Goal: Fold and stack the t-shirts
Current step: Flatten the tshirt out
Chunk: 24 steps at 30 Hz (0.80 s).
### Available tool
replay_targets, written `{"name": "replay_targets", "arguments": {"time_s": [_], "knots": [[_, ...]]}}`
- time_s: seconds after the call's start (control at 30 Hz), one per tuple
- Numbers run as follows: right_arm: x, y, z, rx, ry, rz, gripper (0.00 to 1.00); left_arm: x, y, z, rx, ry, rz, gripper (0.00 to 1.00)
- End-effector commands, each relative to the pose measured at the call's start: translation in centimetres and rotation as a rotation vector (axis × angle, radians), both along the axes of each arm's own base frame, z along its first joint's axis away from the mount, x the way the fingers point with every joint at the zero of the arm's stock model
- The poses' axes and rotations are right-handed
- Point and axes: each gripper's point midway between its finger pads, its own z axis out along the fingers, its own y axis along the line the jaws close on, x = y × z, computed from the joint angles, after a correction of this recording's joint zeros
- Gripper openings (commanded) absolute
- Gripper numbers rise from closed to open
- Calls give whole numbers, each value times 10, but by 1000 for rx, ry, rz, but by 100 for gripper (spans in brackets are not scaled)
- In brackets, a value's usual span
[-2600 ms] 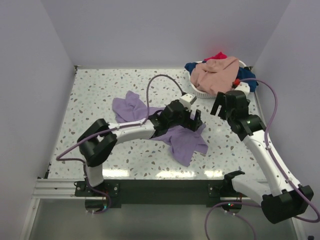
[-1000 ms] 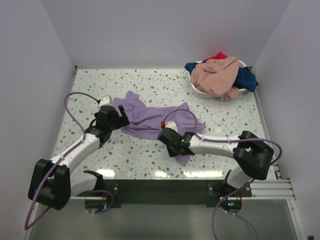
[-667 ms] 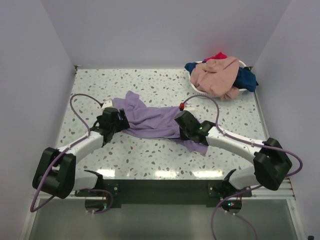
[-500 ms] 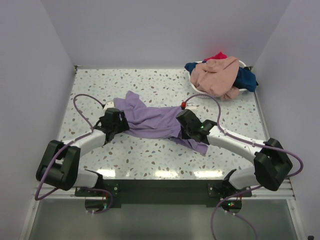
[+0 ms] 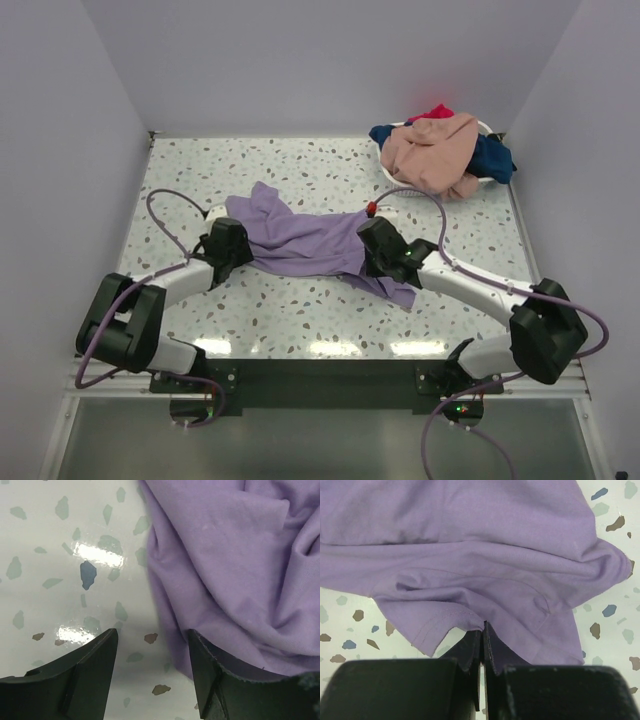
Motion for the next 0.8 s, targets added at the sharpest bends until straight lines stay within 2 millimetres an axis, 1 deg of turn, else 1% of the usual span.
{"name": "replay_targets", "arguments": {"time_s": [0.0,0.27,0.33,0.47,0.57,0.67,0.7,0.77], "knots": [[2,-3,9,22,-31,-8,0,8,9,16,-13,-94,70,63],[0,-4,10,30,-30,-10,0,5,9,14,-37,-110,86,61],[-1,-6,8,31,-26,-11,0,8,5,14,-51,-111,73,60],[-3,-6,8,35,-24,-9,0,16,-1,6,-52,-79,52,59],[-5,-8,9,39,-27,-12,0,24,-7,6,-62,-78,31,58],[-5,-11,12,40,-38,-19,0,28,-10,4,-58,-71,14,50],[-6,-12,12,38,-40,-21,0,28,-10,3,-56,-67,9,42],[-5,-14,14,33,-48,-26,0,29,-13,1,-64,-68,-3,30]]}}
